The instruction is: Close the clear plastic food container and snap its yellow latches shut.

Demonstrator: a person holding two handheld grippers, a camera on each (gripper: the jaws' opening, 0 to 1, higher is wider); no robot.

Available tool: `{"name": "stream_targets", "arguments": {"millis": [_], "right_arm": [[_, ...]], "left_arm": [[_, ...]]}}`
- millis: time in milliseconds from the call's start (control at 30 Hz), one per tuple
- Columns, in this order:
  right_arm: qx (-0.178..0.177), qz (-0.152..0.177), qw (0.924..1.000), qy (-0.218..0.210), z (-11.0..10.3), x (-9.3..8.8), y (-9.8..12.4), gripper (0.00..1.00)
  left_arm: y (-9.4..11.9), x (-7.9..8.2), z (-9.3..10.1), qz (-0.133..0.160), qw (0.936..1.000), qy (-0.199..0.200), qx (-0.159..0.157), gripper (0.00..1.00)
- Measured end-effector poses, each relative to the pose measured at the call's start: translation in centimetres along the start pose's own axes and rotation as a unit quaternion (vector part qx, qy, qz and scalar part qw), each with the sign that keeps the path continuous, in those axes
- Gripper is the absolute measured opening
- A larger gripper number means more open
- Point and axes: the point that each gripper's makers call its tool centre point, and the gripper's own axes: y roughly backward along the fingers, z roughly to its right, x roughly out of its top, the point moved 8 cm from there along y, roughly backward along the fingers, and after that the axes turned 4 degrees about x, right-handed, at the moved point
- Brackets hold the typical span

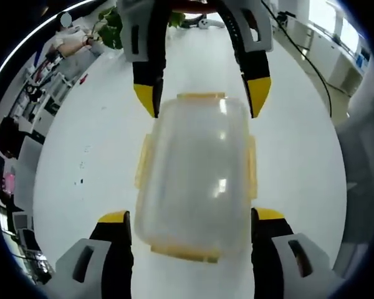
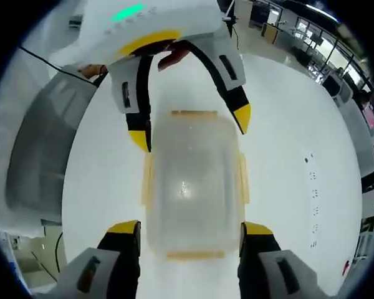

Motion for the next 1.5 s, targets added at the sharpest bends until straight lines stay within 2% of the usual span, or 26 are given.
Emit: {"name": "stream_targets", "arguments": {"millis": [300, 800, 1167, 1500], "right_arm": [[-0.017, 0.013, 0.9997, -0.007, 0.0, -0.2, -0.3, 0.63], [-0.017, 0.018, 0.9997, -0.008, -0.2, 0.2, -0.4, 0.63], [-0.014, 0.019, 0.9997, 0.000, -1.0, 2.7, -1.5, 0.63], [-0.011, 0.018, 0.9998, 0.007, -1.7, 5.4, -2.5, 0.62]], "left_arm": [[-0.6, 0.1, 0.0, -0.001, 1.0000, 0.000, -0.010, 0.75], [-0.4, -0.2, 0.2, -0.006, 0.9999, 0.000, -0.009, 0.74], [0.7, -2.5, 0.6, -0.013, 0.9999, -0.002, -0.010, 0.74], [1.9, -5.1, 1.0, -0.017, 0.9998, 0.000, -0.010, 0.74]]}}
